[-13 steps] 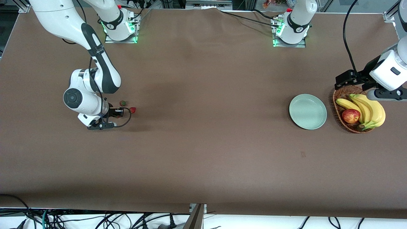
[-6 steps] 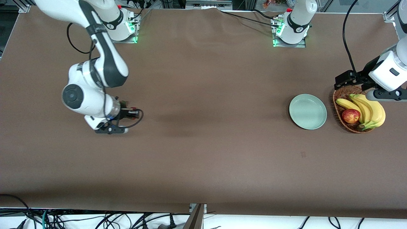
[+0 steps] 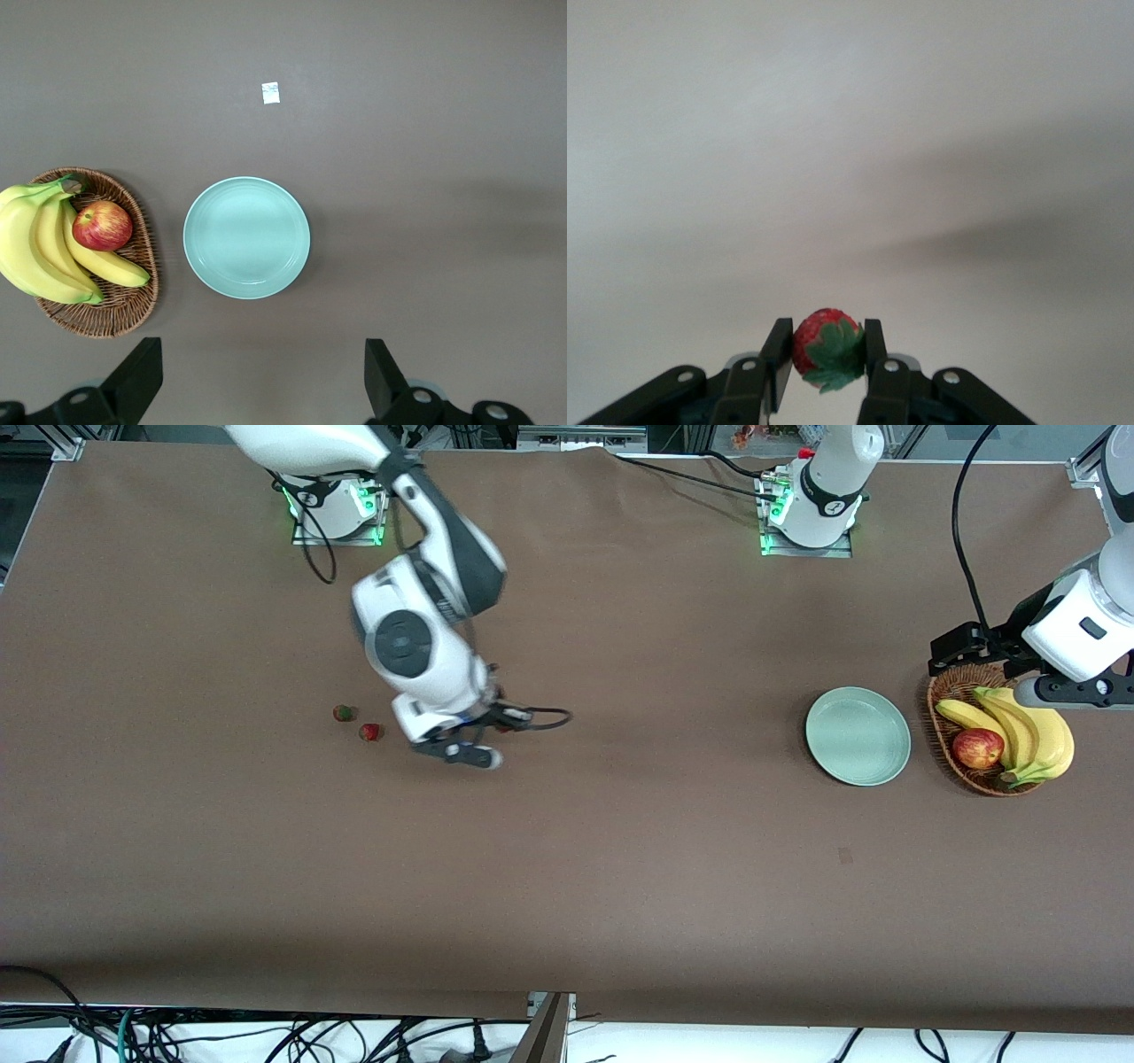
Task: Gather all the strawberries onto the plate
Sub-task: 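Carry the strawberry mid-table and release it while the left gripper approaches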
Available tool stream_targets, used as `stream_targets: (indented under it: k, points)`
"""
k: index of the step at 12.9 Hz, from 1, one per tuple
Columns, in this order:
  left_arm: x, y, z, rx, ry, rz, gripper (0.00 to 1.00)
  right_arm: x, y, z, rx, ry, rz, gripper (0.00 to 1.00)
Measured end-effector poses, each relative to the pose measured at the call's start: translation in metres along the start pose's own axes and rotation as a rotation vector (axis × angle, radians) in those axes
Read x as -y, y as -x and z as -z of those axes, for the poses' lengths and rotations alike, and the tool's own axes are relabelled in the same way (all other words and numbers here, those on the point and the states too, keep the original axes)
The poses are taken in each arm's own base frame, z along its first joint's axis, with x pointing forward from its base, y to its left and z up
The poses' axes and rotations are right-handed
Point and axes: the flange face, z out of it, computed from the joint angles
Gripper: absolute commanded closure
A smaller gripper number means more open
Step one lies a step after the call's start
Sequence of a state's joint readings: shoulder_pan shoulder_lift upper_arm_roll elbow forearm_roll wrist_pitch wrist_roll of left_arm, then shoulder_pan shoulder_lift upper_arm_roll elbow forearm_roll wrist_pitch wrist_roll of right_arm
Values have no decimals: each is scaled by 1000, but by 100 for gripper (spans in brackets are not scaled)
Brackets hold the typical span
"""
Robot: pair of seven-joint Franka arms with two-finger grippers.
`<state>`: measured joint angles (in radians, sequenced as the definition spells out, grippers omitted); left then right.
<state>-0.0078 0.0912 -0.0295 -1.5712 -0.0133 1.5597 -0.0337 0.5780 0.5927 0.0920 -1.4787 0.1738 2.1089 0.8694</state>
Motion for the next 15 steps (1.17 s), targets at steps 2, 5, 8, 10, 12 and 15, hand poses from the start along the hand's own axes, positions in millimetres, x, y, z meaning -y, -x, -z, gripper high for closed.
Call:
stream_targets:
  k: [2, 5, 8, 10, 12, 15]
  points:
    - [-1, -2, -7, 5, 0, -2, 0, 56, 35, -29, -31, -67, -81, 77]
    - [-2, -5, -19, 13, -1, -4, 0, 104, 79, -75, -61, -163, -155, 71]
    - [-3, -7, -35, 15, -1, -4, 0, 123, 113, -111, -76, -211, -195, 68]
    - [-2, -9, -46, 18, -1, -4, 0, 126, 128, -144, -99, -208, -200, 67]
    - [-2, -9, -53, 20, -1, -4, 0, 124, 137, -172, -113, -197, -186, 60]
    - [-2, -9, -59, 21, -1, -3, 0, 121, 139, -189, -119, -188, -180, 46]
